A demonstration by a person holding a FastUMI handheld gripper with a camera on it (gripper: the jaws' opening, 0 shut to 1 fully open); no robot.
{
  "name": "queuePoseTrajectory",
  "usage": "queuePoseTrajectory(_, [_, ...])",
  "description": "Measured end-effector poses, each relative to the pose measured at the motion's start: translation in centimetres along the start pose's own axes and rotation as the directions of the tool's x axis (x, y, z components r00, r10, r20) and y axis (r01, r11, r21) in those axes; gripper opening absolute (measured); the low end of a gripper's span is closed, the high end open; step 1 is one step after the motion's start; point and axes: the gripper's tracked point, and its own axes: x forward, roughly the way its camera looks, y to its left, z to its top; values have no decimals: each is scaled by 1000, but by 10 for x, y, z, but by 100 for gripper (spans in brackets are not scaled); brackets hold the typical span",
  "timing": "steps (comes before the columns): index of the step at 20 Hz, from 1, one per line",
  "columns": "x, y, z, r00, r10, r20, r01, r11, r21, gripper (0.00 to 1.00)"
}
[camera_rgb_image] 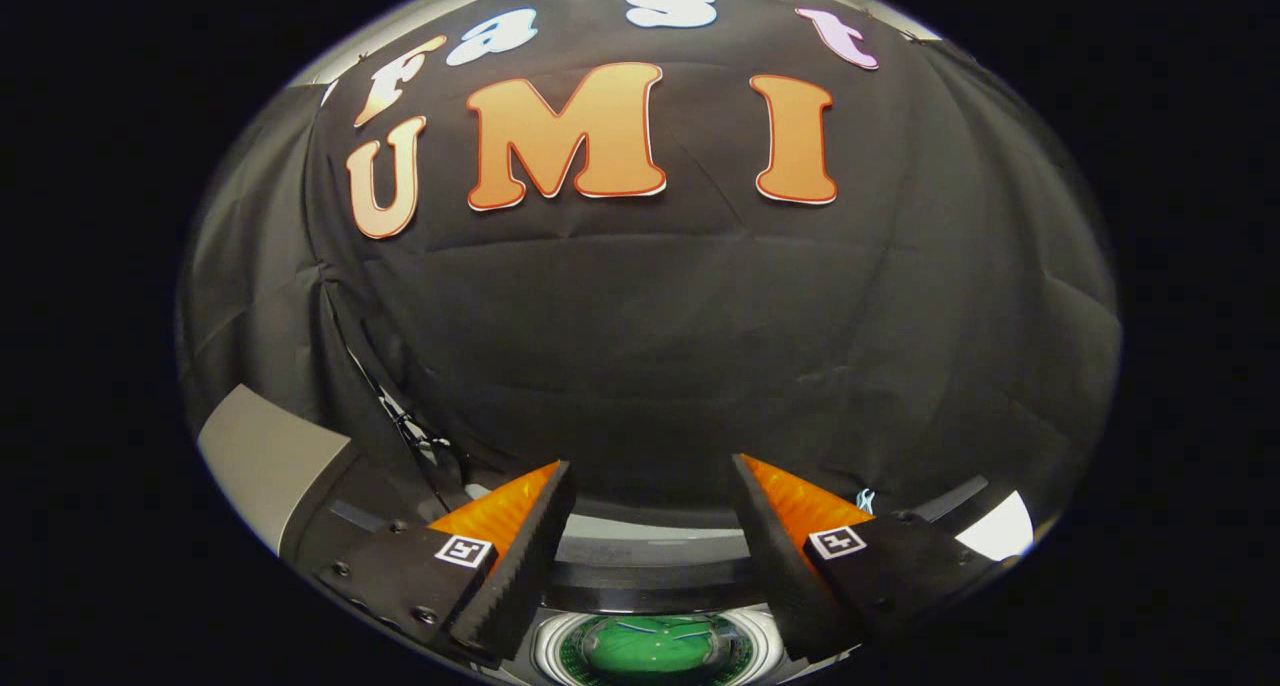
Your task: Put the clothes into the washing machine and then close the washing machine lid.
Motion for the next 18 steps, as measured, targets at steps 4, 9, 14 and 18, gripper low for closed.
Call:
queuePoseTrajectory(4, [-22,2,-15,1000,-2,-1,2,1000,-4,99])
queuePoseTrajectory(9, [-46,4,-34,1000,-11,-23,11,1000,-2,99])
queuePoseTrajectory(14, [-65,5,-61,998,-9,-68,9,1000,7,99])
queuePoseTrajectory(18, [-76,7,-96,991,5,-132,-1,1000,29,99])
